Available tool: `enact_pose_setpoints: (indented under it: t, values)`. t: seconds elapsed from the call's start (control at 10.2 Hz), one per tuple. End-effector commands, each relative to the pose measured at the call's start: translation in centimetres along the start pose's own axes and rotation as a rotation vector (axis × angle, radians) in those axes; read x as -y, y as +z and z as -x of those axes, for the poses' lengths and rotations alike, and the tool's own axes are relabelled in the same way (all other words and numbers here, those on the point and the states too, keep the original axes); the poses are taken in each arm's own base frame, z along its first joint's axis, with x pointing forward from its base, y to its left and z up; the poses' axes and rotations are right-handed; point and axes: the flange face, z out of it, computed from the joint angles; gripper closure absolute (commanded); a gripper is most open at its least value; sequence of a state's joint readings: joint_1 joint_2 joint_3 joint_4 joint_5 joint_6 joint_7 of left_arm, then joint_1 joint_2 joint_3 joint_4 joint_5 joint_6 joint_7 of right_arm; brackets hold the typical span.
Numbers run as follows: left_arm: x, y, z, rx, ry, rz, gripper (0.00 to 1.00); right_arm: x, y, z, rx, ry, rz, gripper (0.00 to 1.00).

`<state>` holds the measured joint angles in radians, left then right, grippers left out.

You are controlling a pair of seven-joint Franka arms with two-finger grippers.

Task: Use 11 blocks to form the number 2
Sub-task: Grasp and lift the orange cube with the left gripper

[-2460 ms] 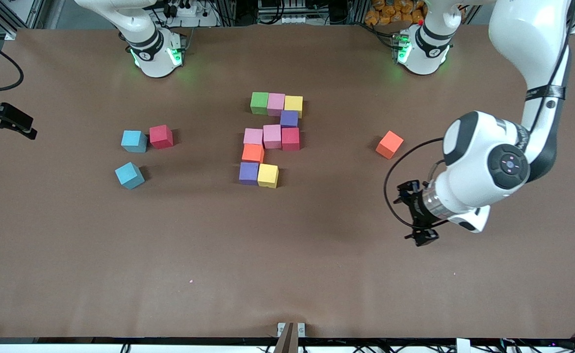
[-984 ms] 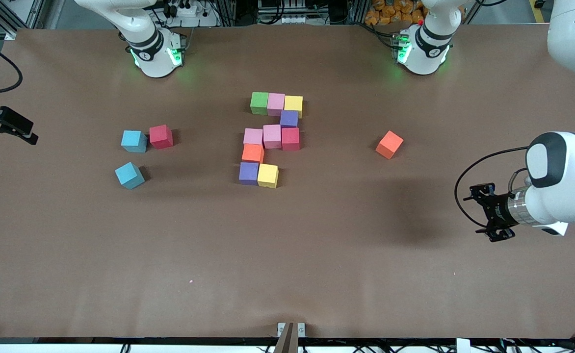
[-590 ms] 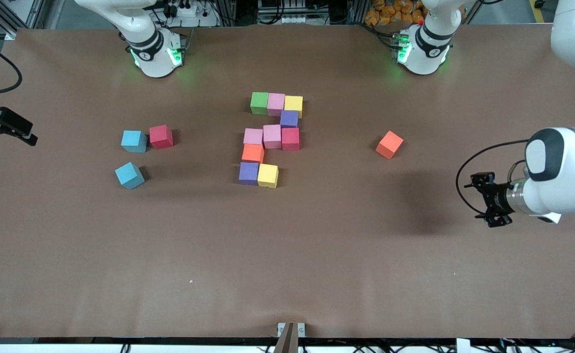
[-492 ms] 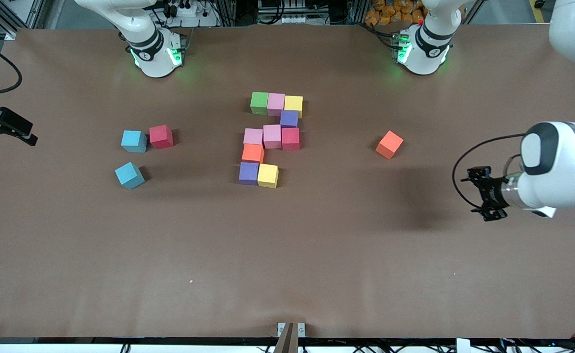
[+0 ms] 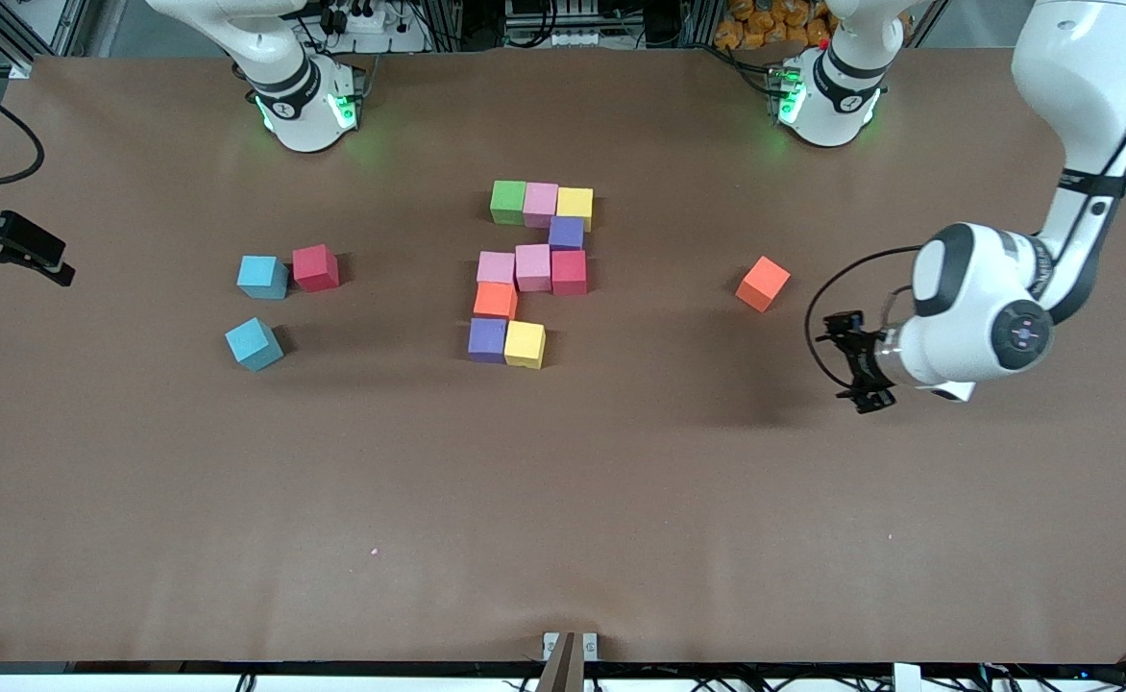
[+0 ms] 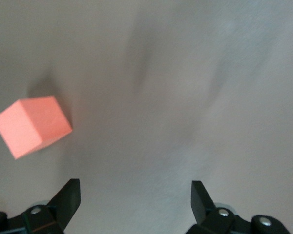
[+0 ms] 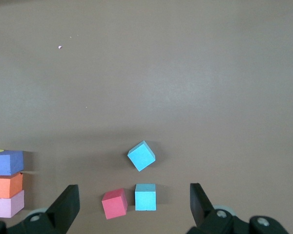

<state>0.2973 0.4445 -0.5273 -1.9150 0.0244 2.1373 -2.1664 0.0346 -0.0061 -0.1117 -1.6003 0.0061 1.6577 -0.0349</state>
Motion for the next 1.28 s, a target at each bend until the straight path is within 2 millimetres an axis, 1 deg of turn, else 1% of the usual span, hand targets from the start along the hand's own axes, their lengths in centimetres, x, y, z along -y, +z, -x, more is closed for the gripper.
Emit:
enact_pose_setpoints:
  t: [0.0,0.2,0.3,0.49,0.59,0.79,0.89,0.98,1.18]
  values:
    - [4.9,1.5,2.6,-0.047,0.025,0.037,0.0,-0.2,-0.2,-0.1,-0.002,-0.003,-0.025,0.0]
    - [9.6,4.1,3.5,-0.11,0.148,0.088,0.0,-0.1,-0.3,-0.2,-0.011,-0.003,-0.026,0.0]
    - [11.0,5.2,4.0,-0.137,0.229,0.087,0.0,0.0,-0.3,-0.1,-0.008,-0.005,-0.027,0.0]
    - [12.1,6.9,3.2,-0.161,0.362,0.065,0.0,0.7,-0.3,-0.2,-0.009,-0.018,-0.027,0.0]
    - [12.5,6.8,3.0,-0.17,0.423,0.065,0.0,0.6,-0.3,-0.2,-0.008,-0.017,-0.027,0.0]
    - [12.2,6.0,1.7,-0.183,0.526,0.068,0.0,0.5,-0.1,-0.2,-0.006,-0.017,-0.026,0.0]
    - [12.2,6.2,1.4,-0.188,0.578,0.058,0.0,0.8,0.1,-0.3,-0.005,-0.021,-0.026,0.0]
    - [12.7,6.8,1.0,-0.199,0.627,0.041,0.0,1.1,0.0,-0.3,-0.005,-0.024,-0.026,0.0]
    - [13.4,7.2,0.2,-0.22,0.753,0.021,0.0,1.0,-0.2,-0.2,-0.003,-0.023,-0.026,0.0]
